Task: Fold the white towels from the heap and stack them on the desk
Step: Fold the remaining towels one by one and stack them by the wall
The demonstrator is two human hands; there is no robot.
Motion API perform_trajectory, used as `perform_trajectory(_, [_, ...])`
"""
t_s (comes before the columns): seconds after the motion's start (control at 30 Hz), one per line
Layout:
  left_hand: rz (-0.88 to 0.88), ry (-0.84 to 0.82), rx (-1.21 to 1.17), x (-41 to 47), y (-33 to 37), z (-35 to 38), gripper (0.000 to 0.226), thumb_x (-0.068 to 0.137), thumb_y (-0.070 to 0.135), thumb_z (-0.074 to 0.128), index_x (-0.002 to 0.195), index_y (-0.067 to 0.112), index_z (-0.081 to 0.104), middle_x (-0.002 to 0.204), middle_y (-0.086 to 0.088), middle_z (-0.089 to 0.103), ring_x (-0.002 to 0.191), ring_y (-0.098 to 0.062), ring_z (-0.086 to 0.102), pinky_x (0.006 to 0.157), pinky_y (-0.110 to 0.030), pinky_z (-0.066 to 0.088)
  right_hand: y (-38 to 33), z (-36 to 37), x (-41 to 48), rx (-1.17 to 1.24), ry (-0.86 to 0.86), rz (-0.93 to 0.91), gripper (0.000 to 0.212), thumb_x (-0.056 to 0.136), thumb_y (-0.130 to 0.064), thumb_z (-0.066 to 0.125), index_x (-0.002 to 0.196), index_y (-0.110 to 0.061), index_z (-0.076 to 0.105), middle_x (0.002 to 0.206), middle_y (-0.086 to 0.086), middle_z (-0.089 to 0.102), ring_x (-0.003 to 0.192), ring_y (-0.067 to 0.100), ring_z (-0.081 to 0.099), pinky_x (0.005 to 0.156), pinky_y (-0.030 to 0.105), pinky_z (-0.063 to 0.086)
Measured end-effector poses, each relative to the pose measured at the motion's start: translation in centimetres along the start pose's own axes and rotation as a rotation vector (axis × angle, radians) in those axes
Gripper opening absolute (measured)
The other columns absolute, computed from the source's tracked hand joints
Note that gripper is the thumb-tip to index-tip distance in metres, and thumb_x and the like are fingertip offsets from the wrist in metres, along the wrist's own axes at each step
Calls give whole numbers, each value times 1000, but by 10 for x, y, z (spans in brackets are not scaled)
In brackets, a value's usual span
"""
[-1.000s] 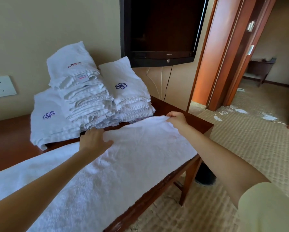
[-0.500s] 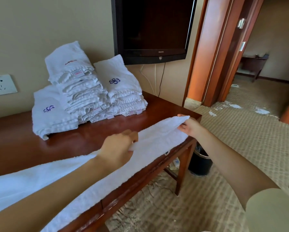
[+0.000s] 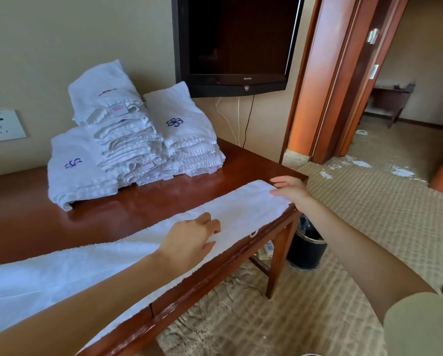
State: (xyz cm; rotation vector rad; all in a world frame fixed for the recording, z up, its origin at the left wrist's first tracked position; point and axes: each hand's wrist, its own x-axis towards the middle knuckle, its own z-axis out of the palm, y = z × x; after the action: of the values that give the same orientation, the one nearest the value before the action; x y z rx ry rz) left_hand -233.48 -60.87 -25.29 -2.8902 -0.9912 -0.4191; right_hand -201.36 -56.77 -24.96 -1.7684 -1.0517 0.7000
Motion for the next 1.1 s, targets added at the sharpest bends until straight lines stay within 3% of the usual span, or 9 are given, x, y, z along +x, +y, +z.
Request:
perform_trajectory(0.1, [13, -110, 57, -5, 4, 5, 35, 98, 35, 46, 132, 25, 43, 124, 5, 45, 102, -19, 59, 75, -28, 42, 7, 16, 3, -415, 56, -89, 31, 88, -6, 63, 119, -12, 65, 124, 10, 61, 113, 25, 55, 88, 33, 47])
perform_trajectory(0.23, [30, -92, 55, -20, -2, -6, 41, 97, 44, 46, 133, 26, 45, 124, 3, 46, 109, -19, 53, 85, -31, 44, -13, 39, -10, -864, 153, -242, 39, 93, -7, 51, 126, -27, 57, 130, 6, 46, 120, 27, 41, 96, 35, 36])
perform_trajectory(0.37, [-96, -95, 47, -55, -44, -22, 56, 85, 72, 37, 117, 28, 54, 110, 9, 57, 103, -15, 56, 81, -25, 42, -44, 87, -39, -726, -42, -435, 29, 96, -16, 52, 123, -23, 62, 127, 5, 54, 120, 25, 47, 99, 36, 41])
perform_trajectory(0.5, [-263, -143, 75, -111, -93, -49, 109, 56, 98, 7, 127, 29, 54, 120, 10, 59, 110, -13, 56, 91, -26, 43, -74, 160, -90, -473, -574, -500, 27, 95, -33, 58, 118, -22, 67, 123, -3, 61, 115, 10, 54, 98, 27, 42])
perform_trajectory(0.57, [-394, -190, 91, -139, -114, -58, 100, 61, 94, 24, 132, 28, 50, 128, 10, 55, 115, -14, 54, 95, -27, 41, -78, 189, -104, -564, -719, -565, 24, 88, -46, 63, 109, -37, 66, 121, -11, 57, 117, 6, 48, 102, 30, 40])
perform_trajectory(0.7, [-542, -188, -8, -184, -141, -69, 78, 57, 93, 40, 105, 33, 51, 101, 13, 58, 90, -11, 54, 78, -25, 39, -84, 206, -109, -468, -736, -503, 12, 86, -37, 70, 97, -32, 68, 109, -13, 58, 109, 8, 53, 95, 29, 41])
perform_trajectory(0.87, [-637, -168, -51, -227, -164, -84, 75, 70, 76, 57, 131, 33, 46, 124, 12, 56, 106, -10, 54, 90, -26, 45, -89, 211, -118, -418, -765, -464, 19, 85, -38, 70, 104, -40, 67, 116, -16, 60, 115, 5, 53, 100, 29, 40])
perform_trajectory(0.97, [-642, -118, 13, -252, -171, -92, 81, 77, 70, 57, 145, 33, 32, 139, 7, 49, 121, -15, 51, 97, -29, 41, -96, 230, -132, -449, -703, -602, 28, 86, -30, 68, 109, -45, 62, 120, -14, 56, 116, 6, 51, 104, 29, 39])
perform_trajectory(1.1, [-587, -41, 163, -280, -176, -95, 75, 90, 55, 53, 151, 32, 18, 133, 3, 52, 112, -15, 53, 96, -27, 41, -124, 260, -171, -287, -636, -844, 22, 84, -24, 73, 104, -33, 65, 107, -7, 57, 100, 9, 55, 88, 23, 42])
